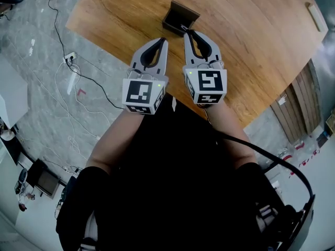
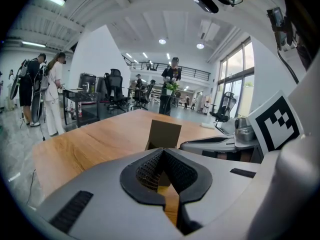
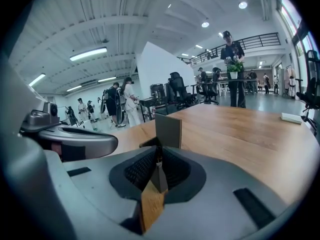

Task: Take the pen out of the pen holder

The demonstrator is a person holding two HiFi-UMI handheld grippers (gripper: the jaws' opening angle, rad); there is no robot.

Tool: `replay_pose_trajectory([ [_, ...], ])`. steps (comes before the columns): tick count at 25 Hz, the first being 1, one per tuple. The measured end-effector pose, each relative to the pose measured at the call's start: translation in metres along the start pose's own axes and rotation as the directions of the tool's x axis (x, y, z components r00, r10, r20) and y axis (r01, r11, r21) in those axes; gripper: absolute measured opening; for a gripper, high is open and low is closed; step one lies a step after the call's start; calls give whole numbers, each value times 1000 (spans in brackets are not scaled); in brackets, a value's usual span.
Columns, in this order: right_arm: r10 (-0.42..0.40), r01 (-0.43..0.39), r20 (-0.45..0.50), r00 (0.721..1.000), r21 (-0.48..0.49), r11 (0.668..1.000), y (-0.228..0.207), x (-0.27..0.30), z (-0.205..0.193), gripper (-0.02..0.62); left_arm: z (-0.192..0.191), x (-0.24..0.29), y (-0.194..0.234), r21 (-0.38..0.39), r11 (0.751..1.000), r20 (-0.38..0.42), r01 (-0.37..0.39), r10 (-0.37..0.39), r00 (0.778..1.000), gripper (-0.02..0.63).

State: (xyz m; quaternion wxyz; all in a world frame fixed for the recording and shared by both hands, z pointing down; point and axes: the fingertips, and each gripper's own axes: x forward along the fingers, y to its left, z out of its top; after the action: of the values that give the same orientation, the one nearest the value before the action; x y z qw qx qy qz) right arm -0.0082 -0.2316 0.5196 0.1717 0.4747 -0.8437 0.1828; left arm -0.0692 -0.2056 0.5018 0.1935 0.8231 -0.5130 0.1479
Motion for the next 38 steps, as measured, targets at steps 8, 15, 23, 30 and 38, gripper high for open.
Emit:
replay_pose_trajectory([
  [8,-8,8,0,1000,9,1000,1,-3,0,17,0,-11,-4,0,1000,6,-10,10,1000,0],
  [15,-11,11,22,1000,12,1000,6,-14,5,17,1,-31,-5,3,999,20,-32,32,999,0],
  [23,-25,24,41,999,20,1000,1,-23,11,17,-2,-49,-8,2,999,25,-51,51,998,0],
  [30,-51,51,105,993,2,999,0,-50,39,17,20,-59,-20,26,999,75,-33,31,997,0],
  [38,-11,33,315,949,-67,997,29,-127,99,15,76,-90,-51,92,996,196,1,-19,980,0],
])
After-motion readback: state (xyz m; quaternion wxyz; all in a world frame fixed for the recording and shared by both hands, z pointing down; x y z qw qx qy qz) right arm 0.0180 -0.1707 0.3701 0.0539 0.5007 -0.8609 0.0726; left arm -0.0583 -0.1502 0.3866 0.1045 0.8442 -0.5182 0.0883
